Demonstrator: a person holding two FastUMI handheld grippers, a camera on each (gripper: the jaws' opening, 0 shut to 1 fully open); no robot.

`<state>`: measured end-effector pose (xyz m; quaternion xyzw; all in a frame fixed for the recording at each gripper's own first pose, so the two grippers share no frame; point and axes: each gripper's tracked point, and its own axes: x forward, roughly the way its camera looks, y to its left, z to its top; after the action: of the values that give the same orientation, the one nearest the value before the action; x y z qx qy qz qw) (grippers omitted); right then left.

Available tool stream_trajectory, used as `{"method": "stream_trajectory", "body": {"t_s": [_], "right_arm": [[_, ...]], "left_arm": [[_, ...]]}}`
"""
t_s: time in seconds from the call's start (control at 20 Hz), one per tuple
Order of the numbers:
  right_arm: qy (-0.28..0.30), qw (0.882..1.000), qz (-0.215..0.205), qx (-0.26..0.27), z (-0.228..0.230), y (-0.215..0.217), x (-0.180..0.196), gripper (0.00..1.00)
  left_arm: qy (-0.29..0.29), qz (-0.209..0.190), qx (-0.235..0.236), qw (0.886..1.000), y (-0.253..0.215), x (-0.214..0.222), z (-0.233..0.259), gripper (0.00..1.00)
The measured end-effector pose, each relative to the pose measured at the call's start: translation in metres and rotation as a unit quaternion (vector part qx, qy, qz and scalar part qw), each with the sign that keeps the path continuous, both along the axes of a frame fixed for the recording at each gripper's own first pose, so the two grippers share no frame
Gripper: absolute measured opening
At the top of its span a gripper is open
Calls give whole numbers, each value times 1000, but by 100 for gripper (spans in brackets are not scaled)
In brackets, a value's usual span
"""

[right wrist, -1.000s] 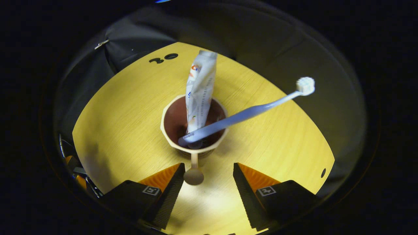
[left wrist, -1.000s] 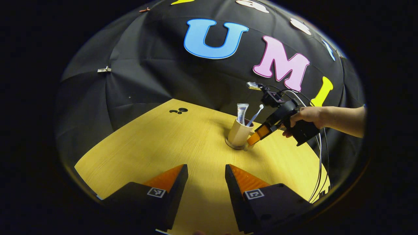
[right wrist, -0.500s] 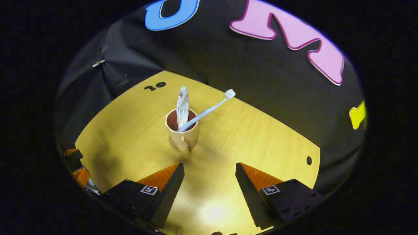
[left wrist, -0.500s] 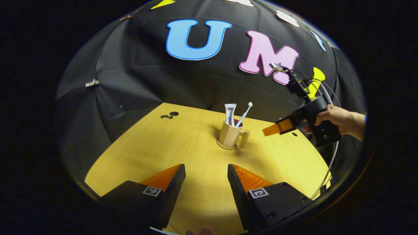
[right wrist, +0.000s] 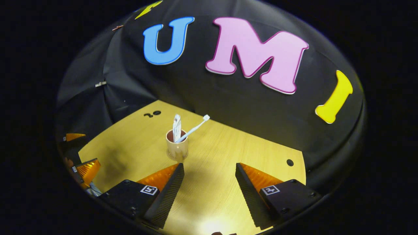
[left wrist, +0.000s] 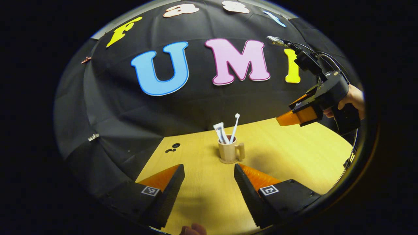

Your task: Put the toothbrush and toothpaste on the desktop into the cup, then pick up the cup and place it on the coaster on the desktop.

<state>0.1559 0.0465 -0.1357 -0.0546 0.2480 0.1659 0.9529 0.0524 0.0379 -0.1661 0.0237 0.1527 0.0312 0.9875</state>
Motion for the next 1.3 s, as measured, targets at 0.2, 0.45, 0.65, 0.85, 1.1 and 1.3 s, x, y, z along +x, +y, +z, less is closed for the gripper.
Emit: {"method": "stream_trajectory", "body": {"t_s": [0.2, 0.45, 0.65, 0.85, 1.1, 1.3], "right_arm": [[-55, 998, -12, 2, 29, -20, -25, 98], [-85, 996, -28, 12, 44, -35, -62, 98], [-97, 994, -44, 29, 54, -48, -85, 98], [-108, 992, -55, 44, 64, -60, -99, 98], [-106, 991, -64, 46, 62, -74, -113, 98], [-104, 991, -70, 47, 59, -81, -119, 98]], "left_arm": [[-21, -14, -26, 999, -20, -3, 36, 96], [-39, -28, -38, 998, -35, -8, 69, 96], [-51, -36, -36, 997, -46, -16, 86, 96], [-54, -40, -43, 997, -56, -24, 93, 96], [-58, -40, -40, 997, -60, -29, 98, 96], [-56, -43, -39, 997, -64, -31, 98, 96]]}}
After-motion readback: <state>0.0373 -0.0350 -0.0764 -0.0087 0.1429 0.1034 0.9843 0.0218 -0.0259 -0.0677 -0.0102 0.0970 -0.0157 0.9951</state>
